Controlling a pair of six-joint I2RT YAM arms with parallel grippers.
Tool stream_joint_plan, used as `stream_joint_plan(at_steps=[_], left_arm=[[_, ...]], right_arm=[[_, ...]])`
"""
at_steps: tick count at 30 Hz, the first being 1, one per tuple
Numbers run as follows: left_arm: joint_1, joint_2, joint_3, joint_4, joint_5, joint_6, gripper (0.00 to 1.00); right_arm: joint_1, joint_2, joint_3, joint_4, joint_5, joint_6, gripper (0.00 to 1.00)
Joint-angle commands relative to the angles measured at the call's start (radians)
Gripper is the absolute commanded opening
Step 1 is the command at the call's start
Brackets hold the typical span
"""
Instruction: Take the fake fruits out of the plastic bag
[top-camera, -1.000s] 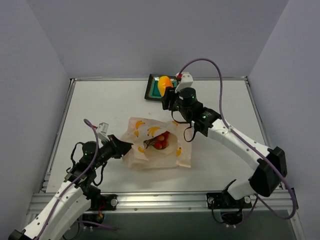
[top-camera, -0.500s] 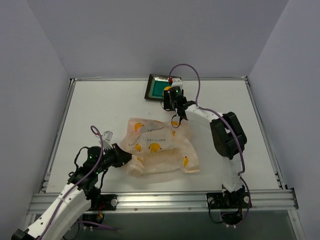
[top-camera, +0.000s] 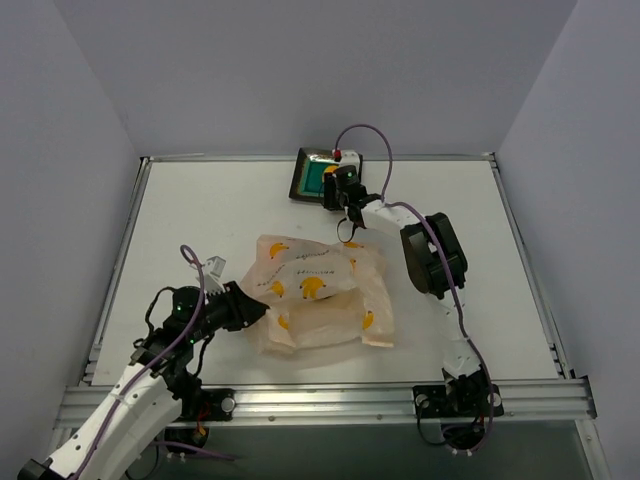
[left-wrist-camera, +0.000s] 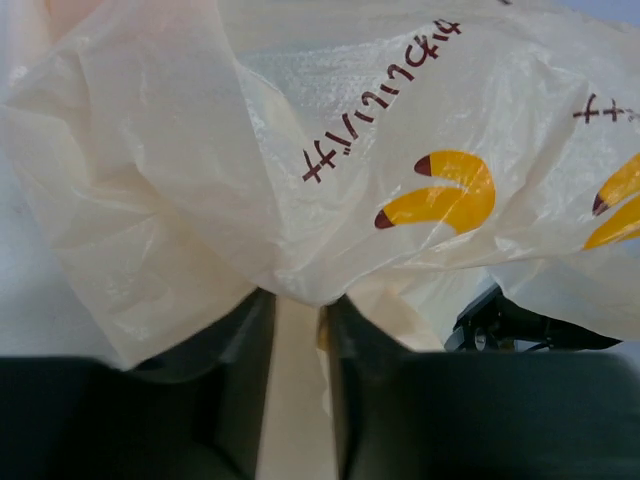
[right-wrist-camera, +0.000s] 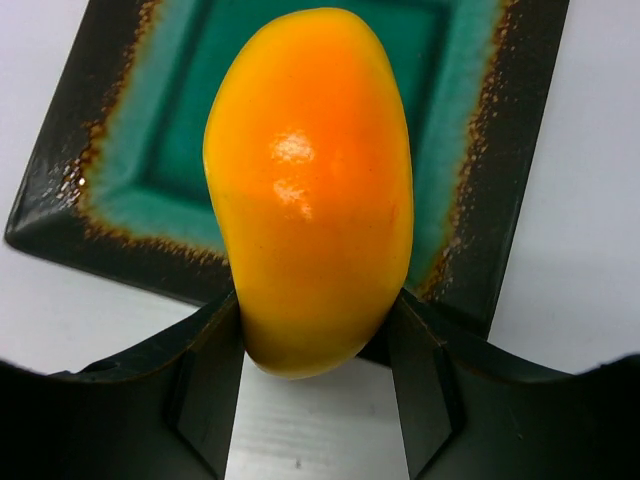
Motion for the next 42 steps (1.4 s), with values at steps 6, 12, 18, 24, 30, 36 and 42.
stream_joint_plan(at_steps=[6, 12, 18, 24, 30, 36, 42], left_arm=[[-0.005, -0.021, 0.249, -0.199, -0.001, 0.105, 0.78], [-0.011, -0.073, 0.354, -0.402, 0.025, 0.13, 0.91], [-0.027, -0.009, 0.54, -0.705, 0.034, 0.214, 0.92], [-0.028, 0.024, 0.605, -0.83, 0.094, 0.254, 0.95], [-0.036, 0.002, 0.572, -0.776, 0.16, 0.236, 0.96], [-0.146, 0.046, 0.521, -0.699, 0.064, 0.207, 0.96], [-0.474, 0.16, 0.533, -0.63, -0.278, 0.1, 0.96]], right_arm=[[-0.012, 0.107, 0.165, 0.056, 0.074, -0.007, 0.44], [-0.012, 0.171, 0.238, 0.016, 0.102, -0.015, 0.56], [-0.012, 0.092, 0.215, -0.001, 0.125, -0.024, 0.91], [-0.015, -0.12, 0.15, -0.041, 0.098, -0.03, 0.95], [0.011, -0.42, -0.116, -0.033, 0.044, 0.02, 0.81], [0.144, -0.68, -0.374, 0.001, 0.064, 0.054, 0.44], [0.16, -0.704, -0.37, -0.071, 0.052, 0.074, 0.54]])
